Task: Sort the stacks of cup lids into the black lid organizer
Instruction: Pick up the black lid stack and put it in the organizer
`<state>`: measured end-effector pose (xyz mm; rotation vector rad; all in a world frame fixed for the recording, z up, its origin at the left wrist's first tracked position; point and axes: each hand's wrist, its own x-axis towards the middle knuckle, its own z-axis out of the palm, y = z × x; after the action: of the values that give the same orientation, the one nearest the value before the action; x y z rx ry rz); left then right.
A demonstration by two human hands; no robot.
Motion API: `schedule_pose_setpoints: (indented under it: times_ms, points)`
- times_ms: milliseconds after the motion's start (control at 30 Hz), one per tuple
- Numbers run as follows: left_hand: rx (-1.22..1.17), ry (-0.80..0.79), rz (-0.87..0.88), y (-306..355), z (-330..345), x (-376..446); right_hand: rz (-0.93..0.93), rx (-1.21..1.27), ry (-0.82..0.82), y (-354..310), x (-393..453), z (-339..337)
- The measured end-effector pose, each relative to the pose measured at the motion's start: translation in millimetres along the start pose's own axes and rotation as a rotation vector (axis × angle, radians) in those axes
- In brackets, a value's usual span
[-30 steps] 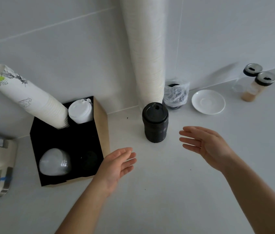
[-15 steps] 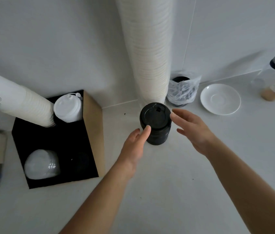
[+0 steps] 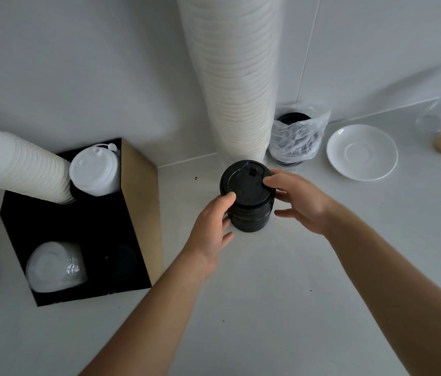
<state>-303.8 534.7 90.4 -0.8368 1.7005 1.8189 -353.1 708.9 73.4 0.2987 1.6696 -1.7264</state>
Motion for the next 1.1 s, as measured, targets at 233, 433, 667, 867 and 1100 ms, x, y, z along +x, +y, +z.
schedule_pose_setpoints:
  times_ms: [233,433,667,867,1100]
  points:
    - [0.002,-0.005,0.037,-1.0,3.8,5.5,0.01,-0.061,0.058,-0.5,5.8,3.0]
    - [0.083,-0.066,-0.009,-5.2,-3.3,6.6,0.073,-0.018,0.033,7.7,10.9,3.8]
    - [0.063,-0.205,-0.087,-3.7,-4.2,14.1,0.178,0.064,-0.062,12.5,14.1,0.4]
    - [0.022,-0.217,-0.099,-4.8,-2.3,15.0,0.199,0.049,-0.122,13.8,15.0,-7.3]
    - [-0.063,-0.197,-0.1,-7.3,2.3,15.1,0.17,0.066,-0.135,20.1,15.0,-9.5]
